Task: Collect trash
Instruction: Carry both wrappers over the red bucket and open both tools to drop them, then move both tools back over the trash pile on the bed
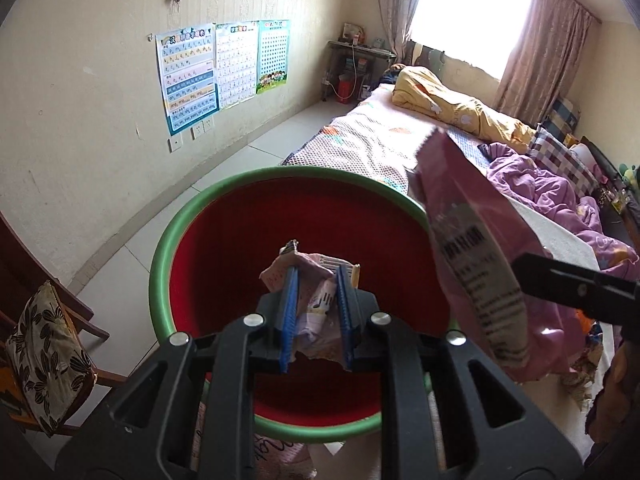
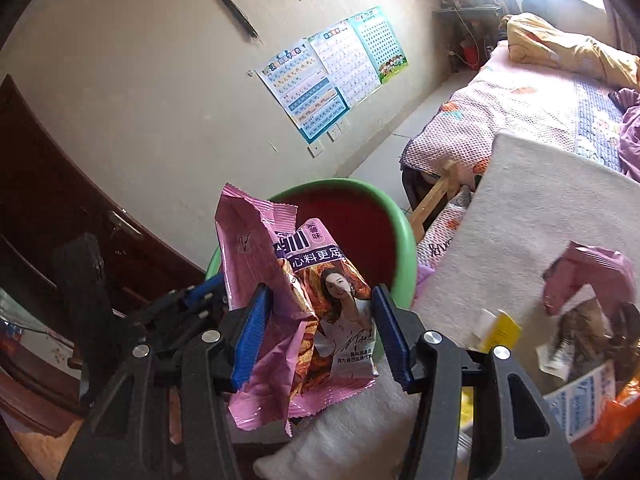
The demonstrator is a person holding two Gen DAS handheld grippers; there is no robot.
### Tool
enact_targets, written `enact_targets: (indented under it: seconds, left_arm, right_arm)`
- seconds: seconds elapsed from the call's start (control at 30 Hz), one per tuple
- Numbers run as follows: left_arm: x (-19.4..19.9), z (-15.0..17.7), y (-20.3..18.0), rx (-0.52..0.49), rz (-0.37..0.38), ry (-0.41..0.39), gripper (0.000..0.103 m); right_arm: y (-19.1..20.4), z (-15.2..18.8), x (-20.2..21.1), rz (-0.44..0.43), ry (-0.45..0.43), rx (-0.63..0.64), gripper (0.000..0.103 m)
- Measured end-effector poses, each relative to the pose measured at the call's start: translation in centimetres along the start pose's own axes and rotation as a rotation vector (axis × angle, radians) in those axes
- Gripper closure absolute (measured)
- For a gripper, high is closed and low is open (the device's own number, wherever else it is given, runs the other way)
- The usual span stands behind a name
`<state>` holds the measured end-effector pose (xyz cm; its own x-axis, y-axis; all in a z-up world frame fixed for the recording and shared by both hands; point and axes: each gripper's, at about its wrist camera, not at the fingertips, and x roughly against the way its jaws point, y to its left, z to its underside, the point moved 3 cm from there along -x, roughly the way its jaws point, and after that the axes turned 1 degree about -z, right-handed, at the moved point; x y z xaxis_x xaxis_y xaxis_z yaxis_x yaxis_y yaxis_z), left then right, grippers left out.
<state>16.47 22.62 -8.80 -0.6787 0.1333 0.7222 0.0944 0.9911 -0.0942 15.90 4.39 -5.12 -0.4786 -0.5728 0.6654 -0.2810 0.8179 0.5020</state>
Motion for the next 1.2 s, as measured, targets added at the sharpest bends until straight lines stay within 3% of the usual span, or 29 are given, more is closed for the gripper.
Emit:
enact_targets:
  seconds: [0.4,0.53,0.6,0.63,0.67,0.73,0.93,1.2]
  left_arm:
    - [-2.0,-0.1,2.0,0.009,0.011,0.039,0.085]
    - [-2.3,-0.3,1.8,0.005,0.013,0.043,0.085]
    - [-2.3,-0.3,1.7,0.006,0.011,0.04,0.08]
    - [-2.3,-0.3,1.8,0.007,0.012,0.037,0.071]
    - [-2.3,-0.3,1.8,0.01,0.012,0.034,0.063]
    - [-2.3,-0.3,1.9,0.014,0.014,0.03,0.057]
    - [-2.0,-0.2,1.8,0.026,0.012,0.022,0.057]
    - [-0.2,0.3,0.3,0.023,0.028,-0.008,0.057]
  right_arm:
    - [0.7,-1.0,-4.6,0.015,0.03,-0.014,0.05]
    - [0.8,-0.2,-4.4,0.021,0.026,-0.017,0.049]
    - [0.8,-0.4,-4.7,0.024,0.023,-0.021,0.046]
    - [0.7,-0.4,-4.7,0.025,0.022,-0.022,0.044]
    - [0.8,-0.3,-4.6,0.025,0.017,-0.023,0.041]
    - [0.7,-0.4,-4.6,0.028,0.008,-0.021,0.037]
    - [1.1,-0.4,-3.1,0.038,-0.022,0.002,0.036]
    - [-0.3,2.1,1.0,0.074,-0.06,0.002,0.036]
